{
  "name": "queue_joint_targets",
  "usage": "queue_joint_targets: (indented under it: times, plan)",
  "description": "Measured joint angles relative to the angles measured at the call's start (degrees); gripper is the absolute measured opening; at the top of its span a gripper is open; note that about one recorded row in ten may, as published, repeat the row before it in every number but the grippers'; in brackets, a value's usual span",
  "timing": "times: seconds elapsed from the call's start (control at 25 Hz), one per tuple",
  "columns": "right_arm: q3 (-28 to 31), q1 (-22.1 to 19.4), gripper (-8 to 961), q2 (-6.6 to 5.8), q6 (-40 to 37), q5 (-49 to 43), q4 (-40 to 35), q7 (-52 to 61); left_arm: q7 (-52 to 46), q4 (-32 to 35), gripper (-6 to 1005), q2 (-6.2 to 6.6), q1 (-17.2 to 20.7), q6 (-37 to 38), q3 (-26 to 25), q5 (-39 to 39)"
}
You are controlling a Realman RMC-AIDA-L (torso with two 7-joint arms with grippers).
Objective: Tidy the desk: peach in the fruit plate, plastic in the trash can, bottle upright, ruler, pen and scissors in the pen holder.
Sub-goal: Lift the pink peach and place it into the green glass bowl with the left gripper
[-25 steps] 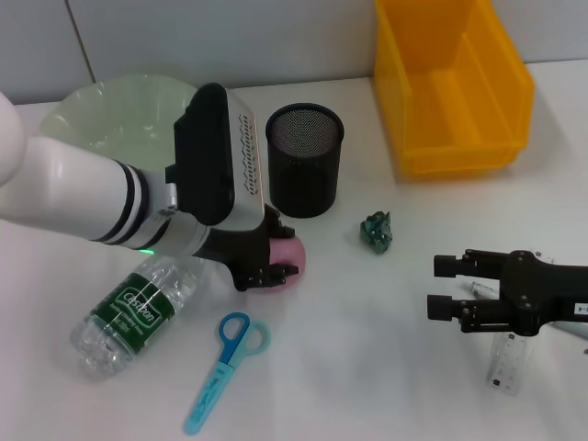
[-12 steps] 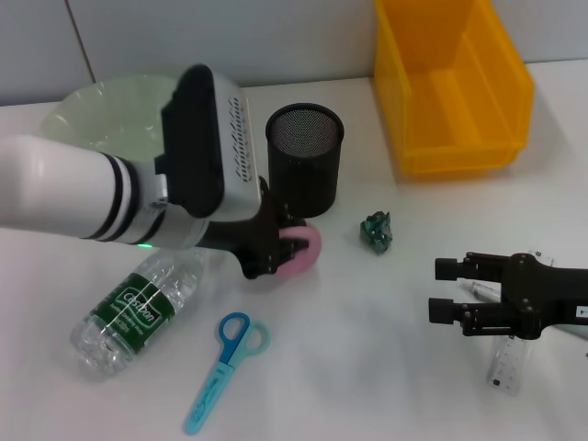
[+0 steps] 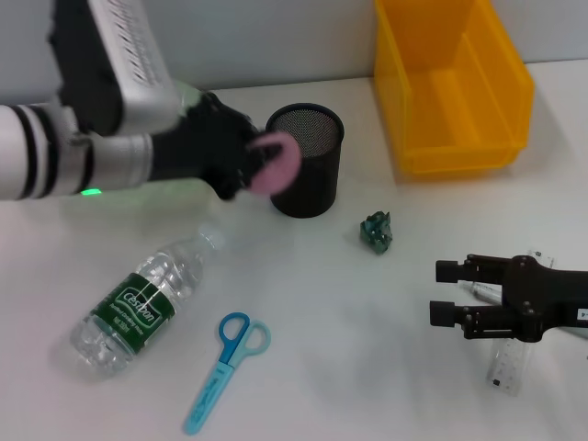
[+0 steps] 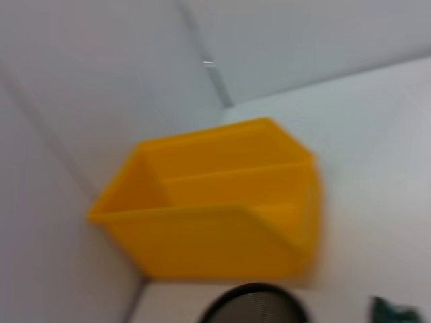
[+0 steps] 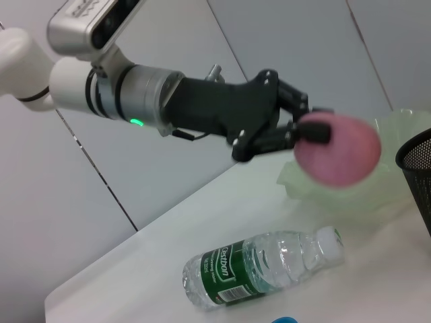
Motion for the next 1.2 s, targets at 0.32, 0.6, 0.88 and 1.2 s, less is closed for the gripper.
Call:
queue_joint_targets:
  times: [0.32, 0.6, 0.88, 1.2]
  plan:
    - [0.1, -0.2, 819, 0.11, 0.0, 0.0, 0.0, -0.1, 0.1, -1.9, 83, -0.19, 3.0, -16.4, -0.1, -3.9]
    - [0.0, -0.2, 820, 0.24, 0.2, 0.0, 0.0, -0.1, -0.2, -8.3, 50, -0.15, 2.4, -27.1, 0.0, -5.9]
    - [0.1, -0.2, 820, 0.33, 0.3, 0.0, 0.0, 0.0, -0.6, -14.7, 49, 0.03, 1.5, -32.0, -0.7, -8.1]
    - [0.0, -0.1, 819, 0.33, 0.4, 0.1, 0.0, 0.1, -0.6, -20.6, 47, -0.06, -0.4, -32.2, -1.1, -8.8]
